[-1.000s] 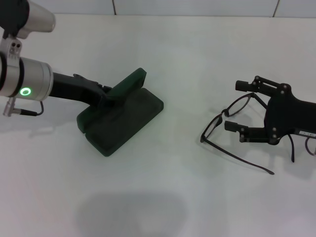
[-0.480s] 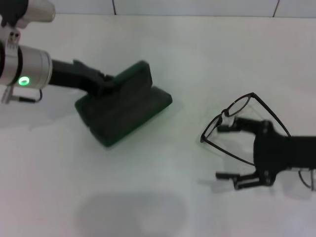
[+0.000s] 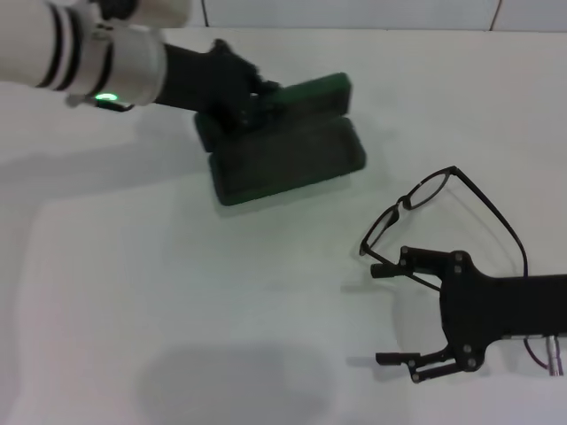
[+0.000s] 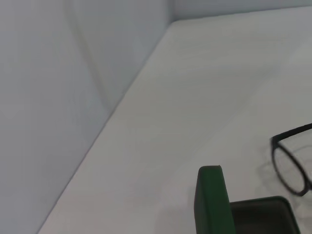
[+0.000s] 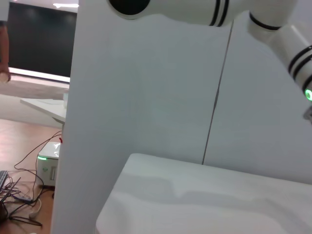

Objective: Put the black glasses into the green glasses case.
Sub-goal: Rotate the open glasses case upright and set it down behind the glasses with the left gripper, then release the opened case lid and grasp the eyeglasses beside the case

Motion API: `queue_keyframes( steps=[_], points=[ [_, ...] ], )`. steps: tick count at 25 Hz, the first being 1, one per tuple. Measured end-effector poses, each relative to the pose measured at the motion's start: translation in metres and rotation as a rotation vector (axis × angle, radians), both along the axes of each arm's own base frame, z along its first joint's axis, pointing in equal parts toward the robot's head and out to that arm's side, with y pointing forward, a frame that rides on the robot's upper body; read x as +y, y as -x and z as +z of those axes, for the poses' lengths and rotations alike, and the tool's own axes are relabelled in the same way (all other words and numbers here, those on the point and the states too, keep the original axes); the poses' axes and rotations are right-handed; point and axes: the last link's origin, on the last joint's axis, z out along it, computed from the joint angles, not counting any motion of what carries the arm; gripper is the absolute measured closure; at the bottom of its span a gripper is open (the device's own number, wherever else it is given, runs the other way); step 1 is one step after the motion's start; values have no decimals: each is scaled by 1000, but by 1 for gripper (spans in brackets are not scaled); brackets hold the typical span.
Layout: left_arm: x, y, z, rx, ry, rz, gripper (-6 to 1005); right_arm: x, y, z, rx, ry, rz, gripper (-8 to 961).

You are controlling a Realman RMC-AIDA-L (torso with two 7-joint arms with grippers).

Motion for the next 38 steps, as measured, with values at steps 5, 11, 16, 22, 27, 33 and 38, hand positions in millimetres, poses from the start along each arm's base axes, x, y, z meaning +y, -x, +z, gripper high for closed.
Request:
queue_keyframes(
  steps=[5, 11, 16, 22, 27, 33, 38],
  points=[
    [7, -9, -18, 27, 38, -86, 782, -5, -3, -3, 7, 9, -12, 84],
    [6, -10, -39, 83, 96, -117, 774, -9, -5, -6, 12, 8, -7, 84],
    [5, -7, -46, 150, 108, -135, 766, -8, -5, -6, 9, 2, -3, 84],
    [6, -8, -45, 152, 100, -123, 758, -7, -4, -7, 6, -5, 7, 84],
    [5, -11, -43, 149, 108, -131, 750, -6, -4, -7, 3, -7, 5, 84],
    [2, -19, -34, 61, 78, -131, 625, -3, -2, -5, 18, -25, -5, 84],
    [-14, -33, -18, -279, 23, -143, 621, 14, 9, 6, 121, -128, -73, 84]
  ],
)
